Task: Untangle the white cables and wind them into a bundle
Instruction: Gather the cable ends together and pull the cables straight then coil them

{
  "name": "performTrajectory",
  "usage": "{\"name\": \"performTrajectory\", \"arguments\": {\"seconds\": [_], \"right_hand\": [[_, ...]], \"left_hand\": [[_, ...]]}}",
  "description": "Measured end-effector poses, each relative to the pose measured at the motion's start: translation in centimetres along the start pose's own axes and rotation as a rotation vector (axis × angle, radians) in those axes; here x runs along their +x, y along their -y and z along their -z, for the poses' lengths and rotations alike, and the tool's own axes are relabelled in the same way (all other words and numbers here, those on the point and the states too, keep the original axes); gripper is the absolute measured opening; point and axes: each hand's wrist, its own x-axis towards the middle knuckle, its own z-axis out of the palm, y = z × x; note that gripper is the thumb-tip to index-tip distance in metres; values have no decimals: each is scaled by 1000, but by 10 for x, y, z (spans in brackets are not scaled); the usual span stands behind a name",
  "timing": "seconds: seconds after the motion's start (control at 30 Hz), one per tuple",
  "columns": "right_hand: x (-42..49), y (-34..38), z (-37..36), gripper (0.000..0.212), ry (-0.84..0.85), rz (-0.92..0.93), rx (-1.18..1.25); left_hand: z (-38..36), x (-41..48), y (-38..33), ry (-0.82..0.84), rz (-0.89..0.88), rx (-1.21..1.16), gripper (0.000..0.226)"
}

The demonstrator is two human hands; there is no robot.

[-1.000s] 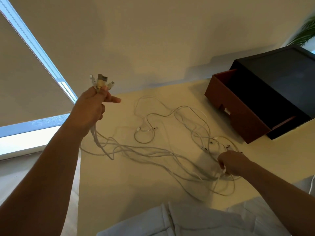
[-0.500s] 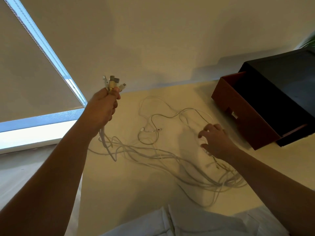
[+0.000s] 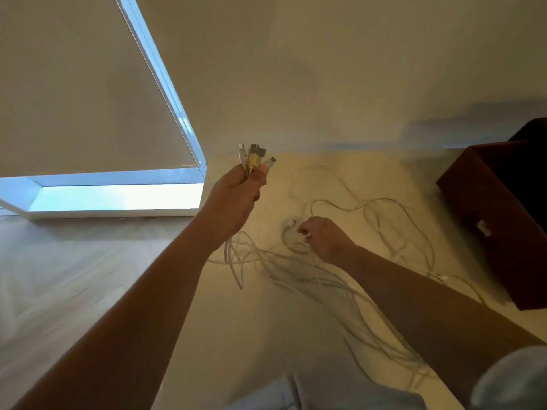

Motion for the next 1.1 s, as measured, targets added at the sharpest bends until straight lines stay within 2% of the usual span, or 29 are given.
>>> {"name": "performTrajectory", "arguments": {"seconds": [0.17,0.3,0.43,0.53,0.63,0.73,0.9,1.0,1.1], "right_hand": [[27,15,-22,20,-23,-137,68],[36,22,-41,24,-37,-269,133],[37,21,-45,23,-46,-239,-6],[36,19,-43,32,-4,-206,-116],[31,12,-44,34,32,-229,-124],[20,4,-34,25,6,-299,118],[-15,-4,-11,24,-196,-336,666],[-37,2,10,18,-304,-307,836],[-56,21,36,25,-426,-247,985]], "left_hand": [[4,-6,9,-10,49,18,27],[7,-9,13,-18,80,-49,26],[8,-9,14,-37,85,-77,26],[7,-10,16,-40,89,-83,26],[3,-10,16,-30,96,-96,25],[1,-10,16,-9,95,-100,24],[-3,-6,11,62,139,-210,24],[-7,-3,10,108,163,-283,25],[-13,-4,12,129,137,-288,27]]}}
